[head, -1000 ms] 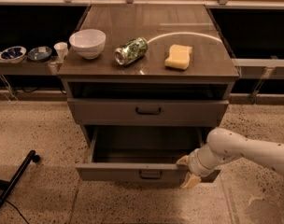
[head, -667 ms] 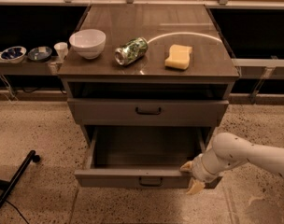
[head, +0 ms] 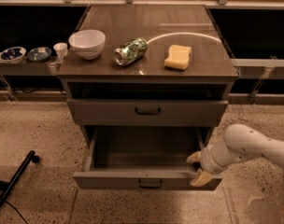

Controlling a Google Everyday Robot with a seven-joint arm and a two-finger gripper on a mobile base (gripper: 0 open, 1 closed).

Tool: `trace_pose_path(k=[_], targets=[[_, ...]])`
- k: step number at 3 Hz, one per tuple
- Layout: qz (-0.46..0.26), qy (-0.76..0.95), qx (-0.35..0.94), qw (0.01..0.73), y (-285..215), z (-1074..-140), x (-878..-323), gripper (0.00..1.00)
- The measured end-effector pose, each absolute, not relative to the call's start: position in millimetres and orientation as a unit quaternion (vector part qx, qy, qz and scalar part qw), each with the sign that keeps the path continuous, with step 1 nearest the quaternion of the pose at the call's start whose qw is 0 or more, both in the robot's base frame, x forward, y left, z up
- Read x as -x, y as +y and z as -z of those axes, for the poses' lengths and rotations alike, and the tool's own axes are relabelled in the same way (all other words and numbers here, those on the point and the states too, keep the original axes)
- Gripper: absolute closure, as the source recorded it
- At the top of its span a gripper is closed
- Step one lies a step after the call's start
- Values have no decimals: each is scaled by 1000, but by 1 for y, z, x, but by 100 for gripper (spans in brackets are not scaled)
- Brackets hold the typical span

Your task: Open middle drawer

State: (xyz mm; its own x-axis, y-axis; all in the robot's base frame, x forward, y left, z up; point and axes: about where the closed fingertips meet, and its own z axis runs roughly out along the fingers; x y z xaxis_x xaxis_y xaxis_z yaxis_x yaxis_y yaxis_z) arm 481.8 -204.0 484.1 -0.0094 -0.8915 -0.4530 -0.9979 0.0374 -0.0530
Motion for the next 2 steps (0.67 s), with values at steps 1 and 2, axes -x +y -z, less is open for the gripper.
trace_pose_path(k=[1,2], targets=[[-128,695,680,195,-200,-504,-506,44],[-120,703,668,211,-176,-496,-538,71]])
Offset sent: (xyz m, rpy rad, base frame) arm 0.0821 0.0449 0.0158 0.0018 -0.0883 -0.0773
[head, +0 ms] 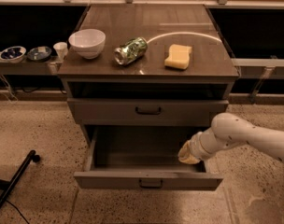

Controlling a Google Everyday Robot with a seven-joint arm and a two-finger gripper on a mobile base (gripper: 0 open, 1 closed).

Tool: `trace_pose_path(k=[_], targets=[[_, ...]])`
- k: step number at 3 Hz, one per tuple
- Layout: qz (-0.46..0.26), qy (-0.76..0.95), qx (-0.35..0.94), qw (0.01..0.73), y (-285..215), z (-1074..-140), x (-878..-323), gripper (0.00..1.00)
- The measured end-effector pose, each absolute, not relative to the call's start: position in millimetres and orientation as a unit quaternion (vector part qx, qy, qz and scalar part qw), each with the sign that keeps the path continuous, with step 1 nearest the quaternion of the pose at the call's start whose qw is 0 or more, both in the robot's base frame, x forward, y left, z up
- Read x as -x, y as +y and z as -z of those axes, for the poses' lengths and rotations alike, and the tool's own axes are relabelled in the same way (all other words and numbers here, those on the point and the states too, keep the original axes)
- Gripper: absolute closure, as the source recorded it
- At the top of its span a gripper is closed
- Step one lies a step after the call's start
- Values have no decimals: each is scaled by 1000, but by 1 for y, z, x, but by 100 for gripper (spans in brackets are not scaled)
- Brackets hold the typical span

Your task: Open middle drawer

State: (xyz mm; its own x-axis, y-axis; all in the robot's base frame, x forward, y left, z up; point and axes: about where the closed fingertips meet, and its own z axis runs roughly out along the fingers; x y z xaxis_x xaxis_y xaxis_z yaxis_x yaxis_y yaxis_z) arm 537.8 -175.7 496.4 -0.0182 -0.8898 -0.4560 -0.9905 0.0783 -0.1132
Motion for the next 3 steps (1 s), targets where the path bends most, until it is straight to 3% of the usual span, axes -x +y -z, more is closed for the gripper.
trace_pose_path(k=[1,3], targets=[[-121,708,659,221,-164,-478,-553,94],[-123,709,666,197,-136,-400,-554,100]])
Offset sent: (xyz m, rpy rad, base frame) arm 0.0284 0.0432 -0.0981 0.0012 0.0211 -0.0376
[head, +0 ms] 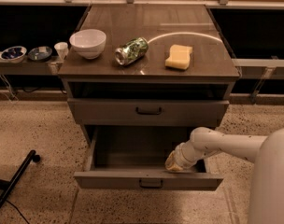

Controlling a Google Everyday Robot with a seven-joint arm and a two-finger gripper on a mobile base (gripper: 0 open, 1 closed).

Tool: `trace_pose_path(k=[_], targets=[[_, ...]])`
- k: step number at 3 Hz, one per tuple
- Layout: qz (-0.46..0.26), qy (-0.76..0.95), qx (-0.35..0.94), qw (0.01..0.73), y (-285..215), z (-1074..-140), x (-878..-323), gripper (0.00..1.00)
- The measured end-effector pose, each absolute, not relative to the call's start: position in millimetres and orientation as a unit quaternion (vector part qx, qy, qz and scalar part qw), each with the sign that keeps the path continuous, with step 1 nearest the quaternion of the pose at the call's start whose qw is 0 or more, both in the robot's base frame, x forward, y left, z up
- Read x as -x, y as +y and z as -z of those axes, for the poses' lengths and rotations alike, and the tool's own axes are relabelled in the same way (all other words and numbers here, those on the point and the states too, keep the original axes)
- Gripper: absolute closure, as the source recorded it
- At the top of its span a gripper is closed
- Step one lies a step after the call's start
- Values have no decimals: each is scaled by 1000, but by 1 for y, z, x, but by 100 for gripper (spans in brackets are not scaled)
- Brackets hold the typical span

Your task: Open middle drawer

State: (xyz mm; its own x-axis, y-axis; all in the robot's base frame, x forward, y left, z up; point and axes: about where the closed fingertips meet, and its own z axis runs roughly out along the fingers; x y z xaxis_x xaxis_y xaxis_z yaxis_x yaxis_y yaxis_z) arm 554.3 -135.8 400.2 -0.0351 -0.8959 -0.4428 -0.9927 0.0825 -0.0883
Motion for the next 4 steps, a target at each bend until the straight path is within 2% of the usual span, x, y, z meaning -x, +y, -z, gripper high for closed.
trace_pose_path(k=[2,4], targets=[[-152,696,676,189,-130,-376,-541,100],[-199,676,687,176,-132,-385,-492,100]])
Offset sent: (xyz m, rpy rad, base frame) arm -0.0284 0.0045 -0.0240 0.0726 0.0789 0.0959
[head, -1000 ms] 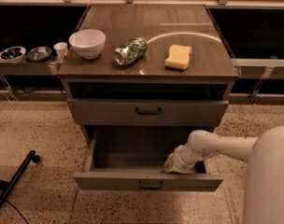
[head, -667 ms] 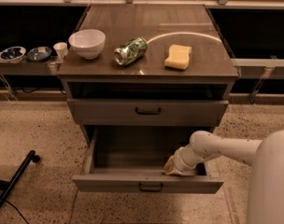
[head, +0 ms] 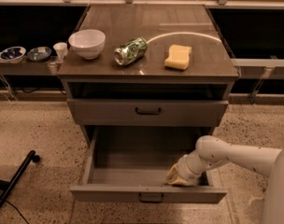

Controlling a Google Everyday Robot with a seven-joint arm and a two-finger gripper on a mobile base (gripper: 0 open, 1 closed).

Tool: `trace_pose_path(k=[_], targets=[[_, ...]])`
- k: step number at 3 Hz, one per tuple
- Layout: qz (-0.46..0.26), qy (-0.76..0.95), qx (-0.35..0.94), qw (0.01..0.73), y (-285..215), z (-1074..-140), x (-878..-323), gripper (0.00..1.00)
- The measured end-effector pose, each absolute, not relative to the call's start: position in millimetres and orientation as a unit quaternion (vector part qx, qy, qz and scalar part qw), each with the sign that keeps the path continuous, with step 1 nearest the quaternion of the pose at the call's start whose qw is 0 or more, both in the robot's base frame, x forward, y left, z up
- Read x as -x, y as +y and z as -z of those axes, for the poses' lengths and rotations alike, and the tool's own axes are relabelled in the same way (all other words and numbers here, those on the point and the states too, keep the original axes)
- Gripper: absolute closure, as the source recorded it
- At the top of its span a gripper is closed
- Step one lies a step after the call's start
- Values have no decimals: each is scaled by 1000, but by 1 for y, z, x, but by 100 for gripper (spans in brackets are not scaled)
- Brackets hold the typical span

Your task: Open middle drawer

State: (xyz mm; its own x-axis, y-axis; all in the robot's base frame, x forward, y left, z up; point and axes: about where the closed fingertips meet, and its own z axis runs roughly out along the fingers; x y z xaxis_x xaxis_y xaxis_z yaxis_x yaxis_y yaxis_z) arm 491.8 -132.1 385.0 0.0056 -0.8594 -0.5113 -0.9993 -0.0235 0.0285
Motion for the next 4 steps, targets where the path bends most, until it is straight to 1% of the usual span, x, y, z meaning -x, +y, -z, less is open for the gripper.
trace_pose_path(k=[1,2,3,4], targets=[[-203,674,688,175,-132,-386,-488,100],[-225,664,693,171,-135,-392,-467,100],[-234,649,696,200,-141,-424,-461,100],[-233,641,688,247,-159,-460,-458,100]])
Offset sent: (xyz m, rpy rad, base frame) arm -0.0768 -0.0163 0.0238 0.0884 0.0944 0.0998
